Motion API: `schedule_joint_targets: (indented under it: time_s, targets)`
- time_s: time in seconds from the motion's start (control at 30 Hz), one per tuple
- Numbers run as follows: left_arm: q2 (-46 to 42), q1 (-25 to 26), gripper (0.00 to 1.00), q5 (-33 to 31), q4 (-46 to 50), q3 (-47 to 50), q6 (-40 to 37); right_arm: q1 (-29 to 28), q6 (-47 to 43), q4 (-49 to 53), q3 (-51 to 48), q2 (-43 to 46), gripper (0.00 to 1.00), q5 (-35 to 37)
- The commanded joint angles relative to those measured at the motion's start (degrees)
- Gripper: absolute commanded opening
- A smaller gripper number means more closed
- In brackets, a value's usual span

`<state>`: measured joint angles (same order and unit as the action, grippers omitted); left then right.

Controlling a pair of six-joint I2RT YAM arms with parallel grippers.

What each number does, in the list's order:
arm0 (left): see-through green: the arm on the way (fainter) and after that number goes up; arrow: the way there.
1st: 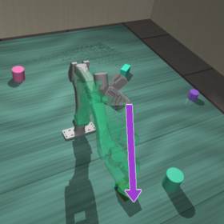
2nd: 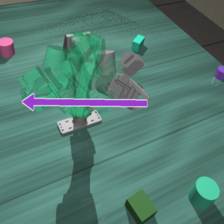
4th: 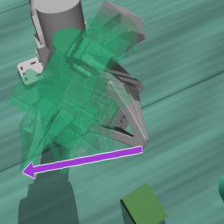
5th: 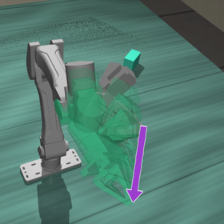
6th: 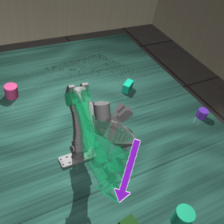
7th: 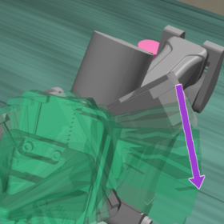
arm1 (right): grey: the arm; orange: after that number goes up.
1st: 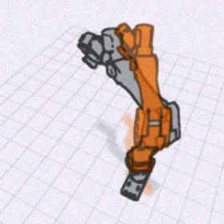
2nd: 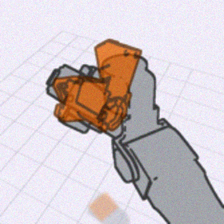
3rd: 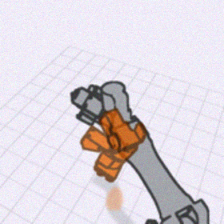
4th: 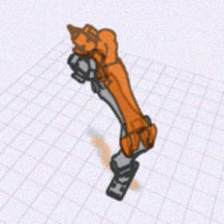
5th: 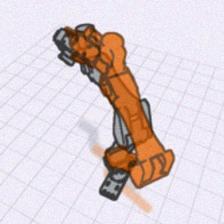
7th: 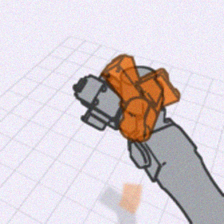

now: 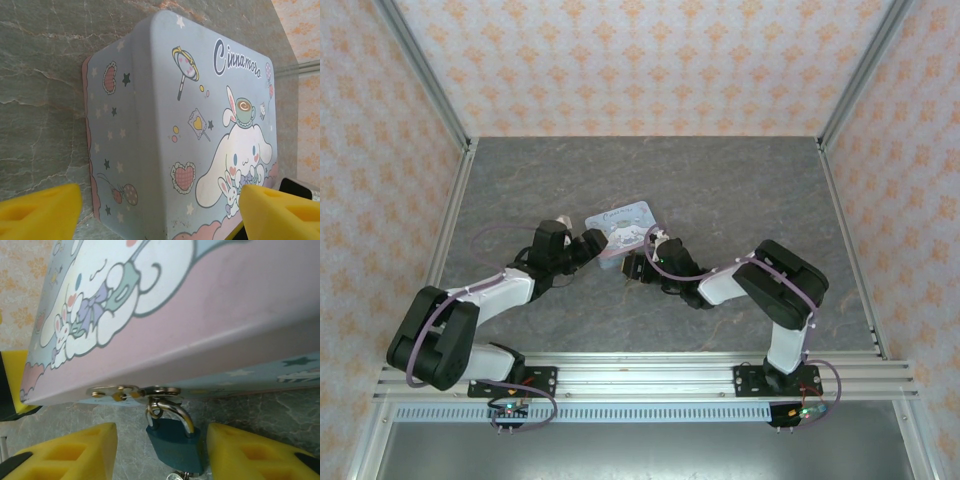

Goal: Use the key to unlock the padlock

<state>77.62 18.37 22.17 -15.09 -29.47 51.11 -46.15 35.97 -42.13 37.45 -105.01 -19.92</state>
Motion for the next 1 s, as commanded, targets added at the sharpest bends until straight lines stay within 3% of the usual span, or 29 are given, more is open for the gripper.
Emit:
schedule_joint_targets:
  time_s: [0.0, 0.4, 0.7, 0.87, 0.97]
  targets:
    - [0.7, -0.3, 0.82, 0.7, -3.2, 0.6, 0.4, -0.8, 1.4, 7.1, -1.6, -4.7, 0.46, 0.9]
    - [2.4, -0.2, 0.82, 0.9, -5.4, 1.1, 1.2, -1.1, 1.4, 7.4, -0.6, -6.1, 0.32, 1.3]
    - [3.0, -0.2, 0.82, 1.3, -6.7, 1.6, 1.6, -1.1, 1.3, 8.1, -0.5, -5.8, 0.15, 2.2]
    - [-1.0, -0.3, 0.82, 2.0, -4.8, 2.9, 0.6, -1.0, 1.3, 9.3, -0.8, -3.6, 0.0, 1.7]
    - [-5.9, -0.2, 0.82, 3.3, -2.4, 4.3, -0.9, -0.7, 0.9, 11.2, -0.1, -1.8, 0.0, 0.2]
